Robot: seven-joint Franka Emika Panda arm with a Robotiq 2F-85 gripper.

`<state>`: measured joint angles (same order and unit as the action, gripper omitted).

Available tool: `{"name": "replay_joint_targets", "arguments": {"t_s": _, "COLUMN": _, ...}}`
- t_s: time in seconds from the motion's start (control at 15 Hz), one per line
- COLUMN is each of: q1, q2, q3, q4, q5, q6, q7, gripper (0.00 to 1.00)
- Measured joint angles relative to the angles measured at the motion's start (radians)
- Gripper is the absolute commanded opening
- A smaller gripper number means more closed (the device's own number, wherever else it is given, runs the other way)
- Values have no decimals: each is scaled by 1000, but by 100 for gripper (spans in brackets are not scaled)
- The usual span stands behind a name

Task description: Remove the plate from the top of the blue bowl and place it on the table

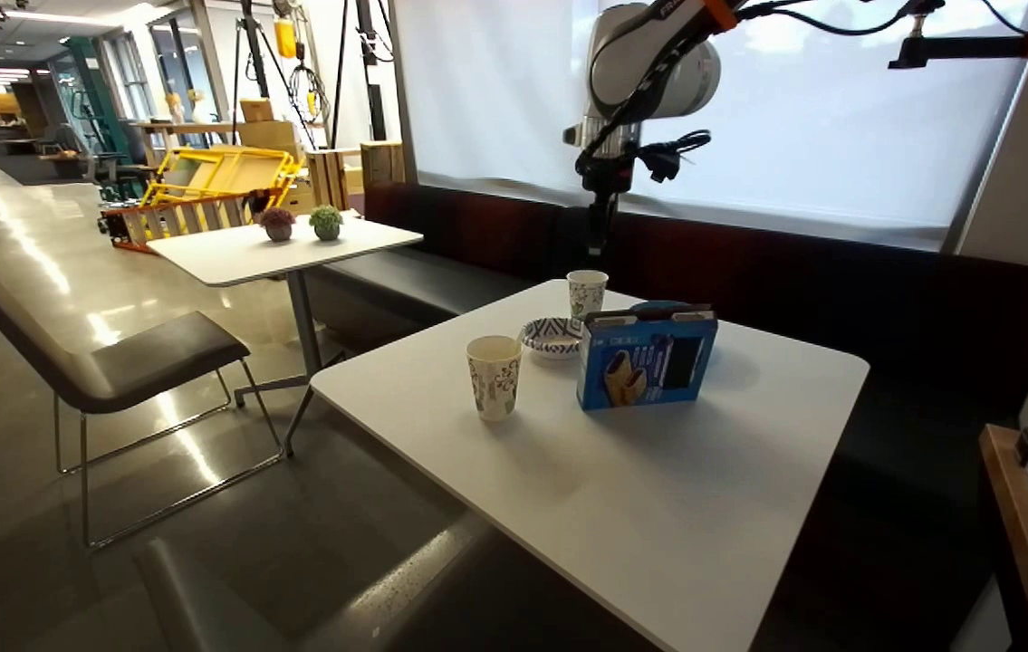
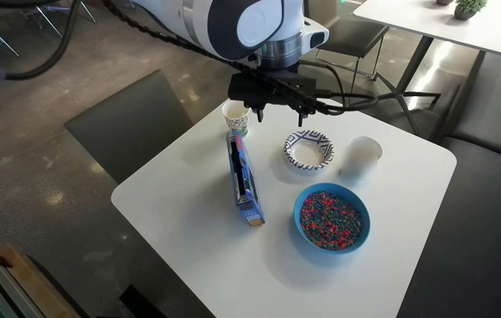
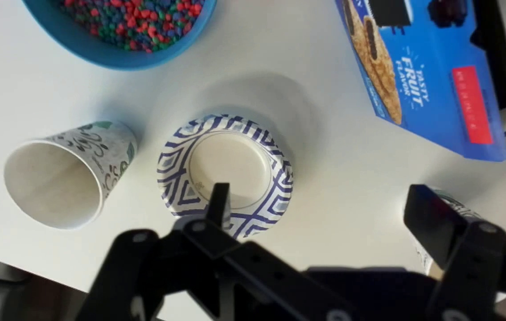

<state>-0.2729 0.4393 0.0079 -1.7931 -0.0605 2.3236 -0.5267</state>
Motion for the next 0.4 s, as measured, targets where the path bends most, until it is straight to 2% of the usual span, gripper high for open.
{"name": "replay_joint_targets", "arguments": {"t_s": 0.2, "q1": 4, "q2": -120, "q3": -27, "q4": -134, "q5": 0, "q6": 95, "q7": 99, "gripper": 100}}
{"name": "replay_joint_targets", "arguments": {"t_s": 0.4, "q1": 6, "q2": -193, "q3": -35, "q4": -198, "q5": 0, "q6": 105, "q7": 118, "gripper": 100}}
